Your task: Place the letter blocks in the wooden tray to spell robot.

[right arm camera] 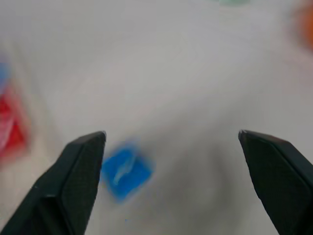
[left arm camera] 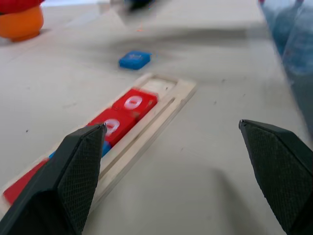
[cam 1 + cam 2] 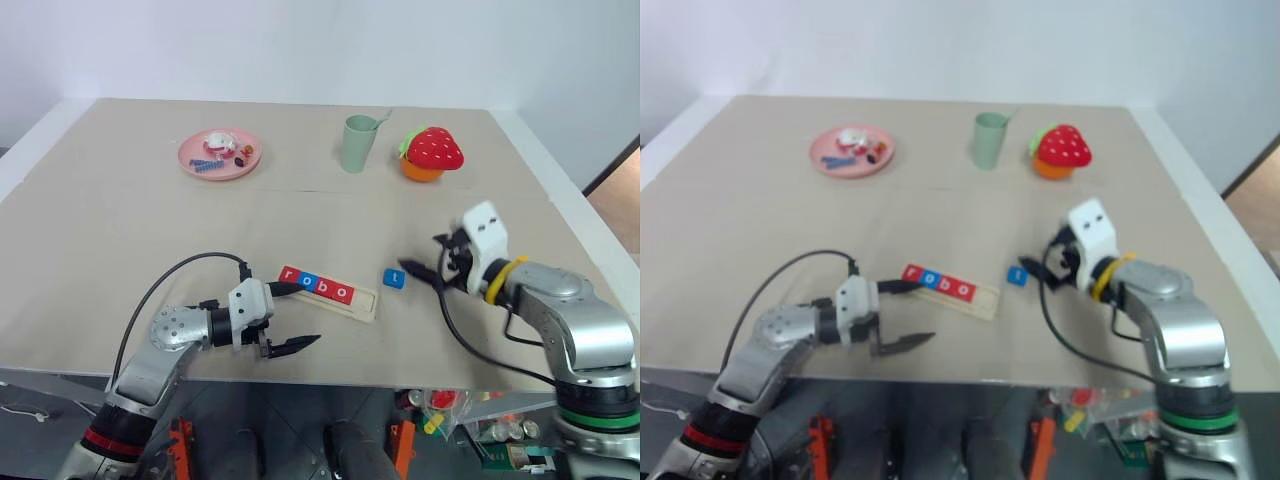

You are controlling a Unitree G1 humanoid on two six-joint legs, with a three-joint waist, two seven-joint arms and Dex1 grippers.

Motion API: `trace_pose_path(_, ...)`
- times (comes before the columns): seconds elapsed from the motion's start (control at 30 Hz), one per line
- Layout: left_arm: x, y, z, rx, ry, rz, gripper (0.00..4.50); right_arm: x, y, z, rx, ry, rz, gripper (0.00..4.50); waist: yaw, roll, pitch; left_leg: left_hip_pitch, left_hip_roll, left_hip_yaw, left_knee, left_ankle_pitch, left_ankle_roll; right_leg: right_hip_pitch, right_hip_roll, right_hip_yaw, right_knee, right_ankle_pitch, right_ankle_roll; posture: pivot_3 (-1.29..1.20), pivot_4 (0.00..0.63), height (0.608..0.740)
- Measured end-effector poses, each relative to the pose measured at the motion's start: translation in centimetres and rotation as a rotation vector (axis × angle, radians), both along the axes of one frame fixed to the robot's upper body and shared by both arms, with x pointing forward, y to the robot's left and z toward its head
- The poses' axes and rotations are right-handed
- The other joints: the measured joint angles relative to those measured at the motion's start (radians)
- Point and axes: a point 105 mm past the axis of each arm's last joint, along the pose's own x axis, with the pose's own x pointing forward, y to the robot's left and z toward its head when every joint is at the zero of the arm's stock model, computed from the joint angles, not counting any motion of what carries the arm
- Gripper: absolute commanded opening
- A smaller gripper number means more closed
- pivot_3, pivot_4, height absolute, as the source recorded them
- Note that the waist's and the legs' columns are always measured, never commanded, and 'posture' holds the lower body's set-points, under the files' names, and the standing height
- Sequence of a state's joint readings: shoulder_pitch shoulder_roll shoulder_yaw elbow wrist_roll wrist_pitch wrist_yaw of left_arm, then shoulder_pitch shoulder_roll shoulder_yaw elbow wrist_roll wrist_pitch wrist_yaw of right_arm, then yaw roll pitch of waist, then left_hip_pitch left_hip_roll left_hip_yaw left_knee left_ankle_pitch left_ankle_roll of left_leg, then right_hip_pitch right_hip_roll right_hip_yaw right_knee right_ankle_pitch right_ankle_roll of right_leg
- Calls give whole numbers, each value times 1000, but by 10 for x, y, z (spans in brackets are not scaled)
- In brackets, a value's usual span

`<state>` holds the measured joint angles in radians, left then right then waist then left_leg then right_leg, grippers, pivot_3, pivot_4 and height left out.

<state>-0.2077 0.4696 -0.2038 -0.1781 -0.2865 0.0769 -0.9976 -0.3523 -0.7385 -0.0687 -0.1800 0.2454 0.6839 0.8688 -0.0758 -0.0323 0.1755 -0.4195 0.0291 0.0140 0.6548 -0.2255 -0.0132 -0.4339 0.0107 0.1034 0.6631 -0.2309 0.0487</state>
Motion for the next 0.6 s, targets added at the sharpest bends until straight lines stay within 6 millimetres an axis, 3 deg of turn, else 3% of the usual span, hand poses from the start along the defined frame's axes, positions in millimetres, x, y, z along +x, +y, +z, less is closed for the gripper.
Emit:
trace_pose_path(0.1, -3, -1, 2, 3, 1, -7, 4500, -3, 0, -18, 2, 51, 178, 4477, -7, 0, 1, 3, 1, 3, 0, 0, 0, 0, 2, 4, 1, 1, -1, 0, 150, 740)
trace_pose_path(0.23, -7, 1, 0, 9, 16, 1, 4500, 6, 6, -17, -22, 7, 300, 4477, -8, 0, 1, 8, 1, 4, 0, 1, 2, 4, 2, 4, 3, 3, -1, 0, 150, 740)
trace_pose_path(0.4, -11, 0, 1, 9, 17, 7, 4500, 21, 17, -11, 25, -34, 323, 4477, -4, -1, 2, 14, 1, 4, 0, 2, 2, 10, 1, 5, 3, 3, -1, 0, 150, 740)
trace_pose_path(0.6, -13, 0, 2, 8, 16, 19, 4500, 25, 18, -26, 32, 7, 316, 4477, 0, -1, 2, 13, 0, 4, 0, 2, 2, 10, 0, 5, 2, 2, 0, 0, 150, 740)
